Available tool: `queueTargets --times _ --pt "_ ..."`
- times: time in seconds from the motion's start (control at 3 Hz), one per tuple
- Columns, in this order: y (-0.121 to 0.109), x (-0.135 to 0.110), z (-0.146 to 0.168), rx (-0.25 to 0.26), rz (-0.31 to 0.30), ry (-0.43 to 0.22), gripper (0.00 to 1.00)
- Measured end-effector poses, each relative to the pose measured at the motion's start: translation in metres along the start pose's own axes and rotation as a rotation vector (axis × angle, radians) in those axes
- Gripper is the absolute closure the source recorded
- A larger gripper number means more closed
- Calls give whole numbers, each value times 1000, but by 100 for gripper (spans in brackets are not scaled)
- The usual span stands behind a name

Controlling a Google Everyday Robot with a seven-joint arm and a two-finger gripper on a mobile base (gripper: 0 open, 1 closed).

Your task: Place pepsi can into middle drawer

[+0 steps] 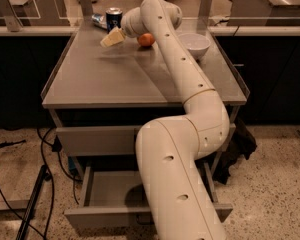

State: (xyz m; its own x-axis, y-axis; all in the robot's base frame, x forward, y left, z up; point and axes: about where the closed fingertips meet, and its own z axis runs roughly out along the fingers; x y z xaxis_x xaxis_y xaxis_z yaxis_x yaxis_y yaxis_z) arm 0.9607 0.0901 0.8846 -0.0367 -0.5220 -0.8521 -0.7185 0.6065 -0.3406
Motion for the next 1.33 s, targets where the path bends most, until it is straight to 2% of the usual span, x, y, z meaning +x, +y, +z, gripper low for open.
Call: queueTargets --times 0.33,0.67,1.0,1.33 --pt "-10 -10 6 34 9 -92 0" --pt "-19 -17 8 69 -6 -149 0" --pt "-18 -17 8 68 -6 -148 0" --pt "-11 -13 9 43 -13 -125 0"
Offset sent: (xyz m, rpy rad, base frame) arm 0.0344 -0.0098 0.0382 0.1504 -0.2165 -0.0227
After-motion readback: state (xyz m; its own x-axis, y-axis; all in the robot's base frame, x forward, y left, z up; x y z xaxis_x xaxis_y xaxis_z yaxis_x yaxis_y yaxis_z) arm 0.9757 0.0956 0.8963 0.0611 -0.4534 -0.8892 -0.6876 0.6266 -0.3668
